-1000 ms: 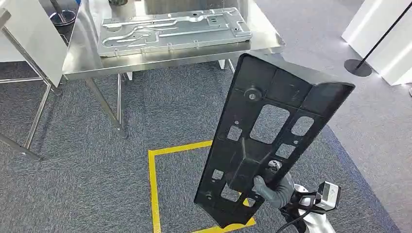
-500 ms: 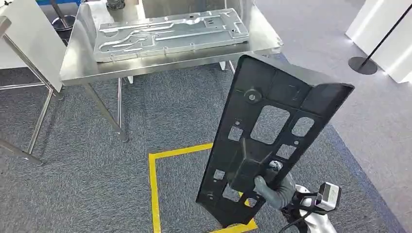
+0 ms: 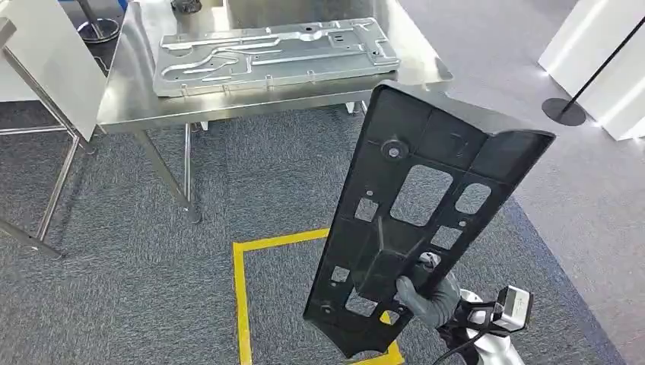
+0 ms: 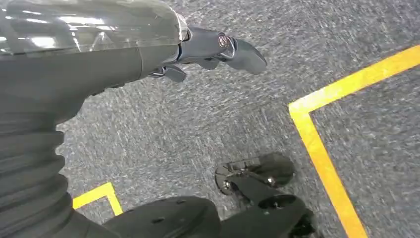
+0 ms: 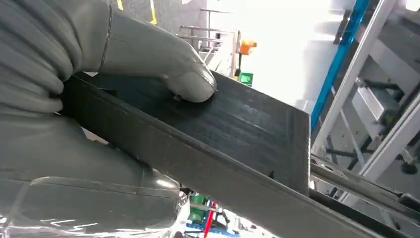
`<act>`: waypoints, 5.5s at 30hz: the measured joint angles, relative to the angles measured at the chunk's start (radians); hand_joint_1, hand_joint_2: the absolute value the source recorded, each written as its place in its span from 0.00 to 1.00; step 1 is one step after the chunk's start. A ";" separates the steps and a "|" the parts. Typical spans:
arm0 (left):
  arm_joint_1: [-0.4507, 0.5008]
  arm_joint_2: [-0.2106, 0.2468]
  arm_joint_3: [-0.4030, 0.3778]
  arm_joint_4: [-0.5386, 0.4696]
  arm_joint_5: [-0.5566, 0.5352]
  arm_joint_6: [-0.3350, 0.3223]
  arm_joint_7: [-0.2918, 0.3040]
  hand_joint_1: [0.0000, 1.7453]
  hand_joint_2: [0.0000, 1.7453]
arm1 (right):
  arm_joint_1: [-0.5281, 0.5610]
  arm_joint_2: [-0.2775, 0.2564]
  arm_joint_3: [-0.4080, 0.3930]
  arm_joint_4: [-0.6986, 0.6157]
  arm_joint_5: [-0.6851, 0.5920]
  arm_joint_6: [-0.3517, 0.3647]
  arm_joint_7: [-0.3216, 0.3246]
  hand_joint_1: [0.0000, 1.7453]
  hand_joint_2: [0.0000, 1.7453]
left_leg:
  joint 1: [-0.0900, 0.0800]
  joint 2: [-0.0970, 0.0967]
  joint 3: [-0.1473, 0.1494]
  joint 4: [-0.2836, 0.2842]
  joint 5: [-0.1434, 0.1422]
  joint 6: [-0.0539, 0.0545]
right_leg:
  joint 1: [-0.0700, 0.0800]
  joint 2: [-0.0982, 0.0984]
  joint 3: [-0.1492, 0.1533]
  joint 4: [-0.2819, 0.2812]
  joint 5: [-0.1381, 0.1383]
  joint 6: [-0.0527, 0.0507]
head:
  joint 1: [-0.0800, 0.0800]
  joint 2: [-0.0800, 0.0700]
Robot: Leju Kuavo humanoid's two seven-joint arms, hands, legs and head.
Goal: Take the parts from the cabinet and place them on the table.
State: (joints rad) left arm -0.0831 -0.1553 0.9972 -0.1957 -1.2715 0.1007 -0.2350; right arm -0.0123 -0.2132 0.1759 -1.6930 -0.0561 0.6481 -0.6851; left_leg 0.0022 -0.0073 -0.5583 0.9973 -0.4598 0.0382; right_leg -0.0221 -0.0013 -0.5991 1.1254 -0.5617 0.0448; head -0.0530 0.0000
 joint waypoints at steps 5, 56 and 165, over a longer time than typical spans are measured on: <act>0.002 0.000 0.000 0.000 0.000 0.000 0.000 0.00 1.00 | 0.005 0.000 0.000 0.001 0.000 0.003 0.000 1.00 1.00 | -0.005 0.000 0.001 0.000 -0.005 0.005 | 0.000 0.000 -0.117 0.198 -0.053 0.003 | 0.000 0.000; 0.000 -0.001 0.002 0.000 0.011 0.000 0.003 0.00 1.00 | -0.019 0.000 0.003 0.017 -0.006 0.018 0.000 1.00 1.00 | -0.004 -0.001 -0.019 0.016 0.009 -0.037 | 0.014 0.001 0.056 -0.125 0.077 -0.036 | 0.000 0.000; 0.003 0.003 0.003 0.000 0.001 -0.010 -0.015 0.00 1.00 | -0.021 0.007 0.002 0.028 -0.006 0.017 0.000 1.00 1.00 | -0.008 -0.001 0.020 0.005 -0.017 -0.028 | 0.010 0.000 0.007 -0.111 0.115 -0.019 | 0.000 0.000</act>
State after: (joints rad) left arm -0.0803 -0.1526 0.9998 -0.1957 -1.2707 0.0912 -0.2502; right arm -0.0332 -0.2064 0.1778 -1.6648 -0.0622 0.6649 -0.6851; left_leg -0.0054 -0.0084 -0.5380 1.0025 -0.4771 0.0101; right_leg -0.0121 -0.0013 -0.5924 1.0144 -0.4464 0.0253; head -0.0530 0.0000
